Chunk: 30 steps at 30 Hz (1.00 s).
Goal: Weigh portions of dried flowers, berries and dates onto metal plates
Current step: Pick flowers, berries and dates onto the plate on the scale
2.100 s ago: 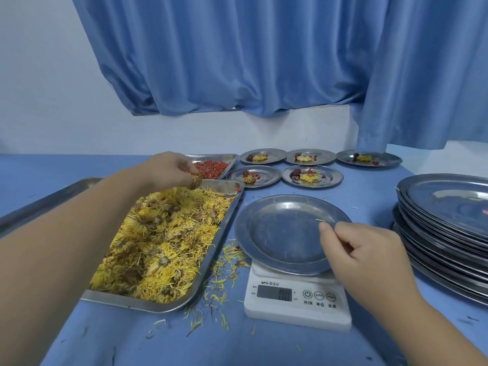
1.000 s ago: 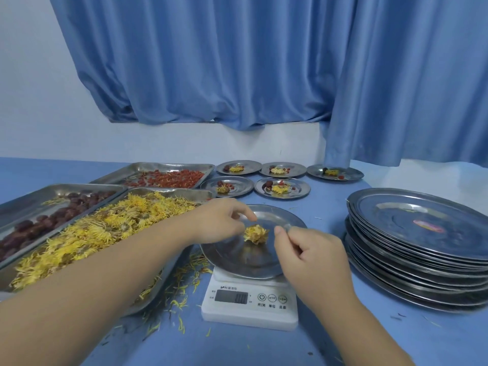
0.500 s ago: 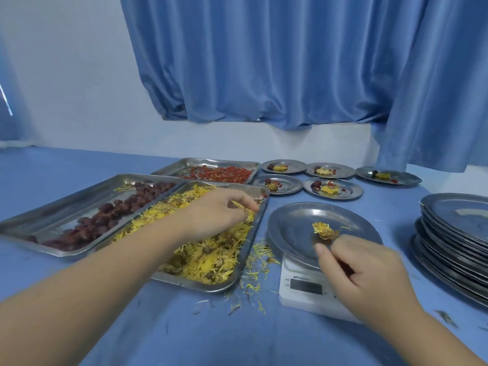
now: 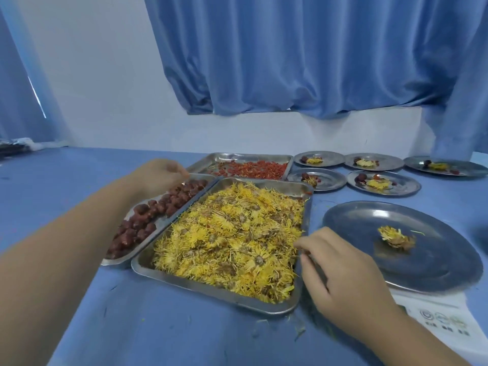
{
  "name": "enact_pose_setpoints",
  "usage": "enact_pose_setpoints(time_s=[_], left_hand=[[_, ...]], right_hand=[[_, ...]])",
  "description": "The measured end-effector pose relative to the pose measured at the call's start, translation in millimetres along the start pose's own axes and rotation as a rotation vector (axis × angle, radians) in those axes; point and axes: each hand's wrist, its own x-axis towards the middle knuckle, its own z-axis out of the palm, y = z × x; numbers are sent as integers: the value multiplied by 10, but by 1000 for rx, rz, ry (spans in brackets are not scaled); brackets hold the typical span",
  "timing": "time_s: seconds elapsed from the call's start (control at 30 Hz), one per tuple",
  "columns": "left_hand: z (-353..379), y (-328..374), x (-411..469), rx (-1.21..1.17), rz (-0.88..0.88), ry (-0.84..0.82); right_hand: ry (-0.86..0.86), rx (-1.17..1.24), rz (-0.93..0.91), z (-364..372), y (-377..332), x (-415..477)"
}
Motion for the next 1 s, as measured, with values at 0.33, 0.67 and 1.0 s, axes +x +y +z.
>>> enact_pose_setpoints(time_s=[0.33, 0.67, 1.0], left_hand=[[447, -645, 456, 574, -80, -239], [453, -747, 350, 437, -92, -50], [478, 419, -6, -118, 128, 117]], right_hand=[[-7, 66, -38, 75, 41, 26], [60, 158, -19, 55, 55, -22], [440, 634, 530, -299, 291, 29]])
